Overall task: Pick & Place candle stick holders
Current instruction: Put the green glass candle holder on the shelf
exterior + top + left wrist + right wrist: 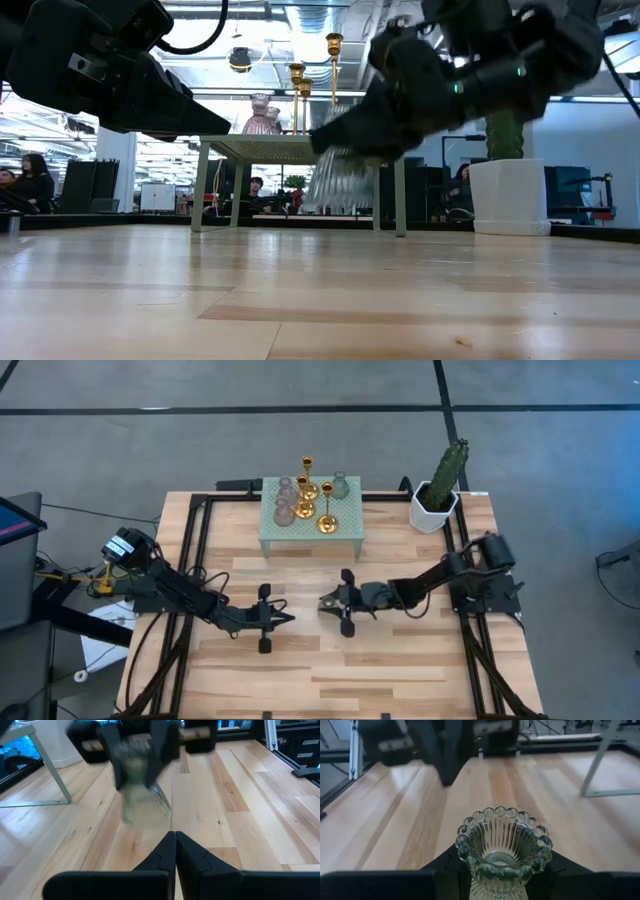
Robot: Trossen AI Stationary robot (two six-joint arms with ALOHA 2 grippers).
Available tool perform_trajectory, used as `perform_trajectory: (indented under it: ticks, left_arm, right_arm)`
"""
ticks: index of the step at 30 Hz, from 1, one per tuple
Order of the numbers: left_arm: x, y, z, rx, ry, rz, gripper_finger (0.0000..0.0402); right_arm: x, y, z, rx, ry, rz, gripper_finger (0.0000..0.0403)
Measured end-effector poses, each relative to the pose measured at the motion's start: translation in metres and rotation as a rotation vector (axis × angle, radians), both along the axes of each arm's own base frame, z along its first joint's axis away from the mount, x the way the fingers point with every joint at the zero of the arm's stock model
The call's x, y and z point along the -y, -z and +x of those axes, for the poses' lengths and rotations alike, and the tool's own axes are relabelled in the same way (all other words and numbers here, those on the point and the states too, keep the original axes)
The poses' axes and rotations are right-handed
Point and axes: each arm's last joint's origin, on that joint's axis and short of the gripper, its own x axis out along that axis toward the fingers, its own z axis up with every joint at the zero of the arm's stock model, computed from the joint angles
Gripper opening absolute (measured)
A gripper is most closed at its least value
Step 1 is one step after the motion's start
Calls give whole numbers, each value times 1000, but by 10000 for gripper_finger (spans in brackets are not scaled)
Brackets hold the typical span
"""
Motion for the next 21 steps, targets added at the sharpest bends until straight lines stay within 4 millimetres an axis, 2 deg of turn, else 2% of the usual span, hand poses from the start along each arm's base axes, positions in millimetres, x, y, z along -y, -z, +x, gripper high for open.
perform_trajectory:
  ticks: [7,14,17,21]
  left_arm:
    - [0,0,0,0,0,-2,6]
    - [0,0,0,0,-1,-3,5]
    - [0,0,0,0,0,-3,4]
    - [0,0,0,0,-1,-3,6]
  right_arm:
    - [25,-56,-20,0,65,-33,118]
    - [62,-110,-46,115,184,-75,118]
    - [81,-124,-54,157,251,-85,118]
    - [104,-128,-59,167,328,-89,118]
